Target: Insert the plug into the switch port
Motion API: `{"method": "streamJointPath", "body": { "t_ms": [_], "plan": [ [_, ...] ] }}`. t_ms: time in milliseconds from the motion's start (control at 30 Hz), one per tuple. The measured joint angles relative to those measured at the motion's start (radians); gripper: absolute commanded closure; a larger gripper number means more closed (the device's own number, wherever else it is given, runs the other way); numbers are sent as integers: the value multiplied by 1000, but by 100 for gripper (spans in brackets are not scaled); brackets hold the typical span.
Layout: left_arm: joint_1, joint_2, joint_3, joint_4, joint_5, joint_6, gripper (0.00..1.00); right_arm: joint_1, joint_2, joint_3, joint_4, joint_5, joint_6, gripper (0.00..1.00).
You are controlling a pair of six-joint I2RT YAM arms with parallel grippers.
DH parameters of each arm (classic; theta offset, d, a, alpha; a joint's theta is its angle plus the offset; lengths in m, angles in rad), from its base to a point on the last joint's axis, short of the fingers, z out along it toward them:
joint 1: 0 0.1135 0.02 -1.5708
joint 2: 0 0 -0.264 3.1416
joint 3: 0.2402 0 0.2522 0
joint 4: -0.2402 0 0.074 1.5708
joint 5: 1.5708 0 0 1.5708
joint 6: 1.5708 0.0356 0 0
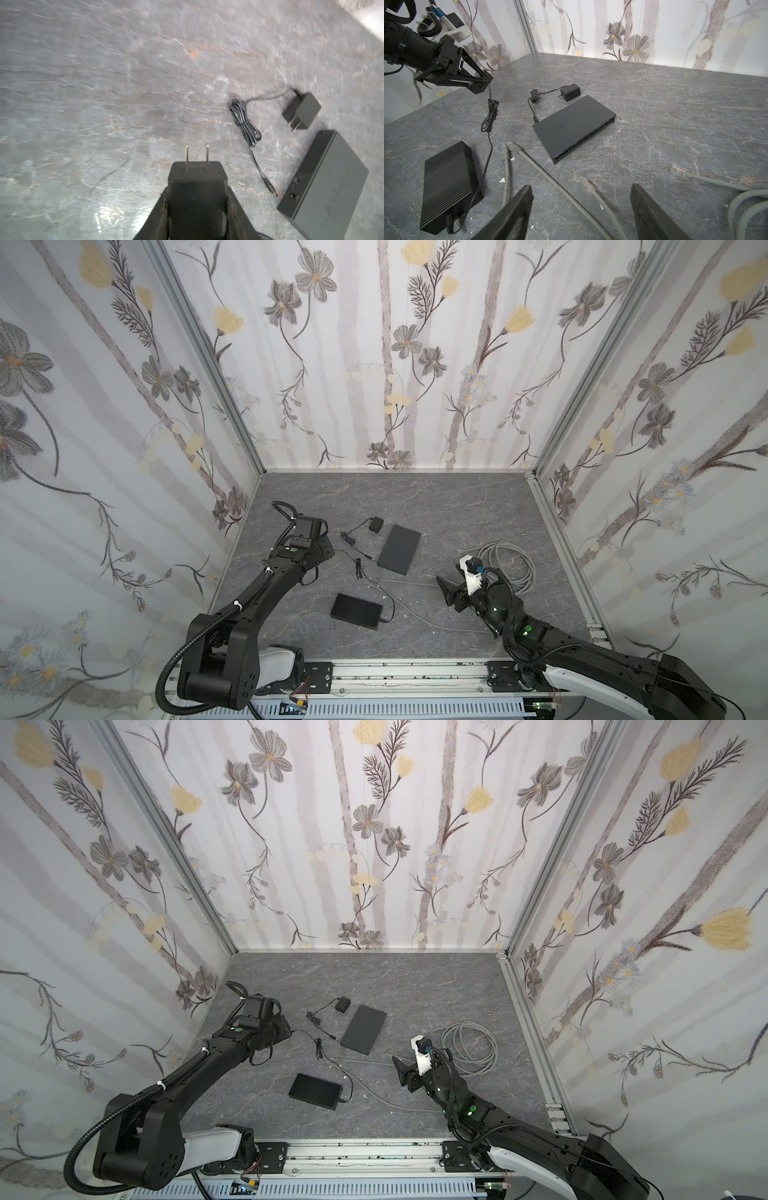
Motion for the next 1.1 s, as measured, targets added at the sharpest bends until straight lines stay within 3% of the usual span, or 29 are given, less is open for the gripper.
{"method": "streamJointPath", "body": {
  "t_ms": [200, 433, 600, 800, 1100],
  "plan": [
    [140, -53, -16, 12, -10, -108, 65, 0, -7, 0, 0, 0, 0, 25],
    [243, 110, 114, 55, -7, -173, 65, 0, -11, -2, 0, 0, 0, 24],
    [325, 154, 129, 64, -25, -203, 62, 0, -16, -4, 0, -1, 0, 24],
    [361, 208, 161, 63, -74, -206, 59, 0, -10, -3, 0, -7, -3, 24],
    [385, 484, 290, 64, -37, -215, 57, 0, -9, -3, 0, -11, -3, 23]
  ]
}}
